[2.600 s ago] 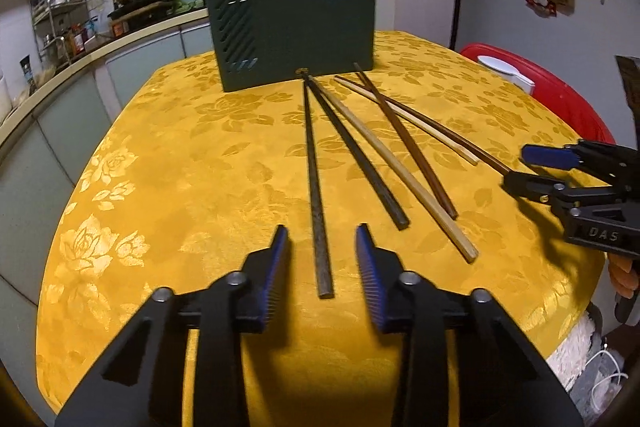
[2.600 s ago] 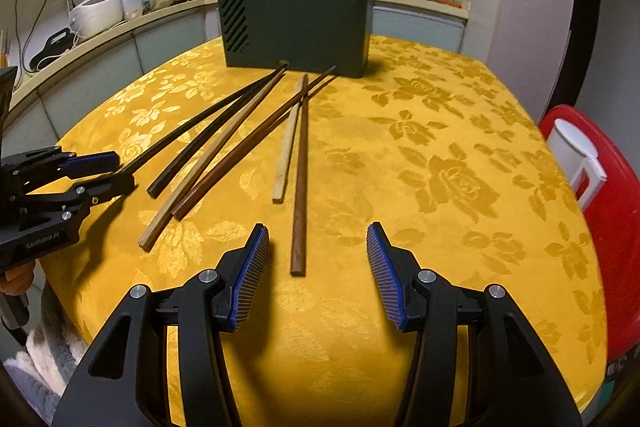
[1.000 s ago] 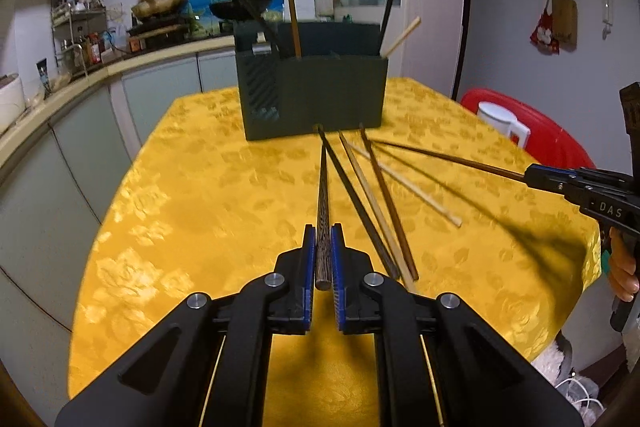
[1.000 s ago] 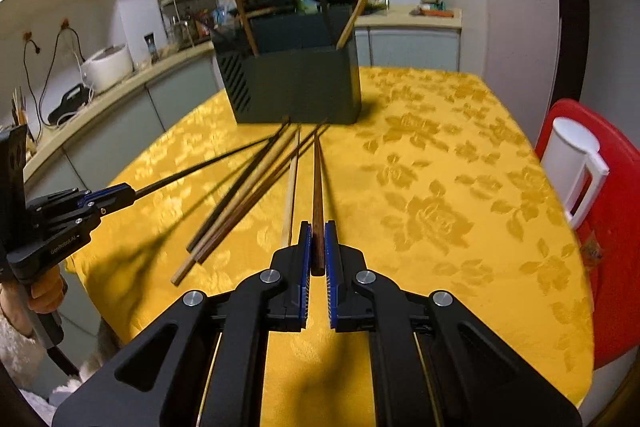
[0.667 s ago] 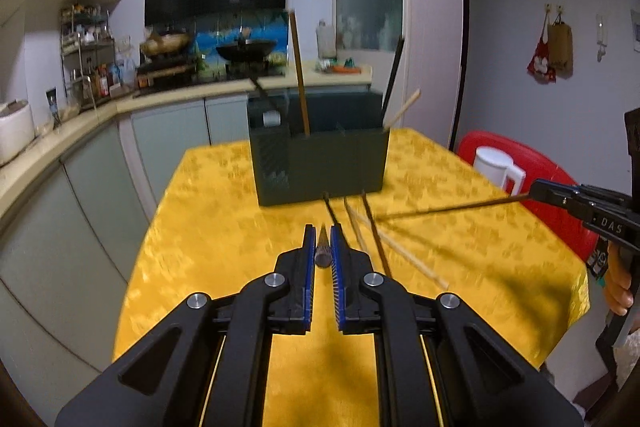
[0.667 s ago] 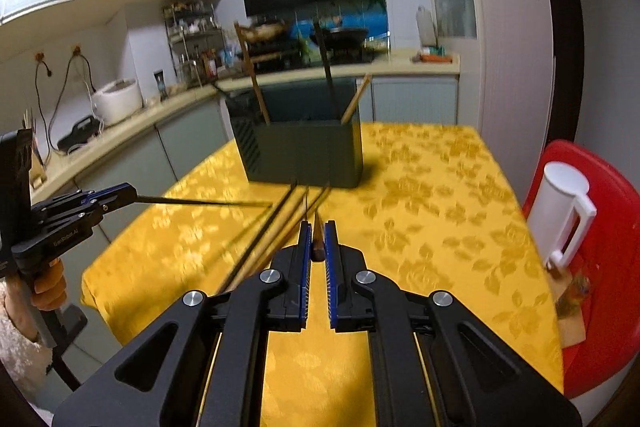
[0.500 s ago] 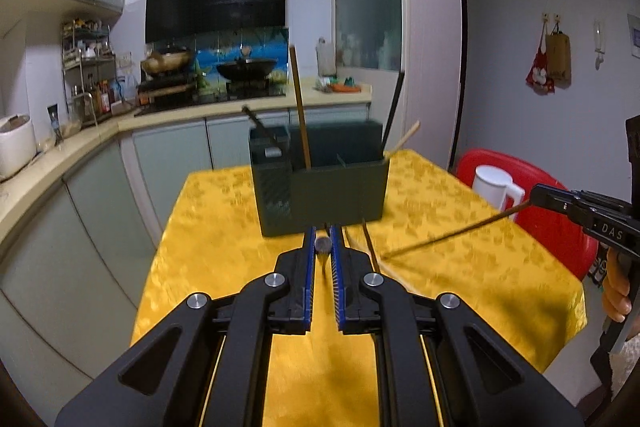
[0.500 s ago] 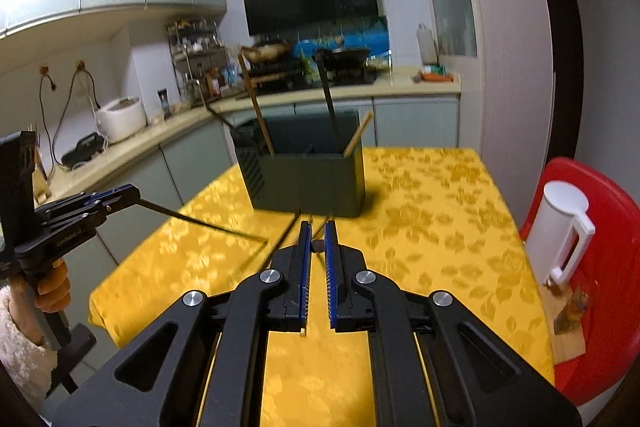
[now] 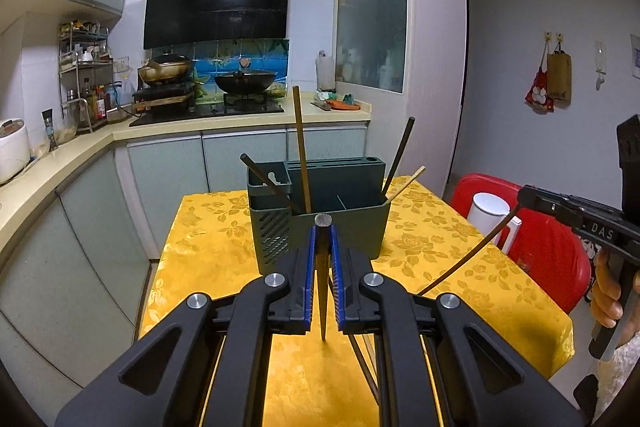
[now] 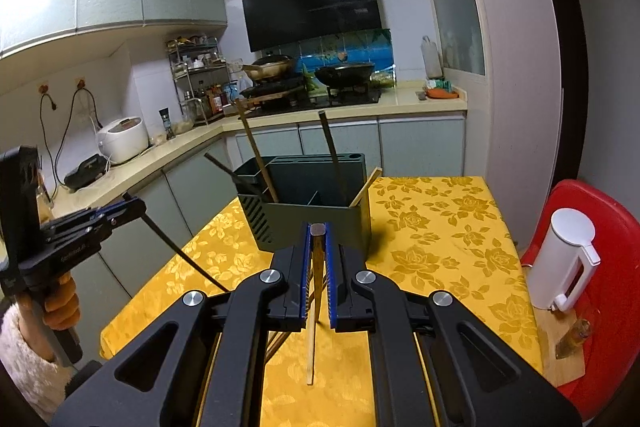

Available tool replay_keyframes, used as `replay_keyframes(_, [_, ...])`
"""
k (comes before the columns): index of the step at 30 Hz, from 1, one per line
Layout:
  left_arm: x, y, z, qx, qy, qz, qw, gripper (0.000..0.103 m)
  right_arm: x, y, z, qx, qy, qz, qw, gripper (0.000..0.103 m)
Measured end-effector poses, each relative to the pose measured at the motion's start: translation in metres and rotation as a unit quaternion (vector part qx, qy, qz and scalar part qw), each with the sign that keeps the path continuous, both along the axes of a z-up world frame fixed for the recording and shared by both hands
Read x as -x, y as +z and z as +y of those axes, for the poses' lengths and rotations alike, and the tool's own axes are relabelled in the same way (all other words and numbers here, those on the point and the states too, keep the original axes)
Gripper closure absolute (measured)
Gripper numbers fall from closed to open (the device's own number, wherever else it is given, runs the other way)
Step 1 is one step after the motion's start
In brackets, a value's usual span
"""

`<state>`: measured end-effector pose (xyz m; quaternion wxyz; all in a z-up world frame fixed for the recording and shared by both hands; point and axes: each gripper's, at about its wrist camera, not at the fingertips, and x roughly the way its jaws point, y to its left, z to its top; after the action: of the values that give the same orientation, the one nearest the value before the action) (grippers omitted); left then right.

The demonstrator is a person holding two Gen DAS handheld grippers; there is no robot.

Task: Organize utensils
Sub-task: 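Lift both held chopsticks and carry them above the green holder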

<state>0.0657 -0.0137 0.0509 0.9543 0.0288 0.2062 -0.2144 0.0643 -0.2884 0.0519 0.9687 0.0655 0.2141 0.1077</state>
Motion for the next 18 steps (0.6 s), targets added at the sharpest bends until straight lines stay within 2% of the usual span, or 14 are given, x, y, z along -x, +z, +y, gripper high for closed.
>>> replay_keyframes(11, [-0.033, 0.027, -0.009, -0.012, -0.003, 0.010, 0.9999, 0.096, -0.031, 0.033, -0.013, -0.003, -0.022, 0.006, 1.000, 0.096])
replay_keyframes(18, [-0.049, 0.065, -0.025, -0.017, -0.013, -0.012, 0.9997, 0.096, -0.042, 0.067, -0.019, 0.005, -0.038, -0.015, 0.999, 0.096])
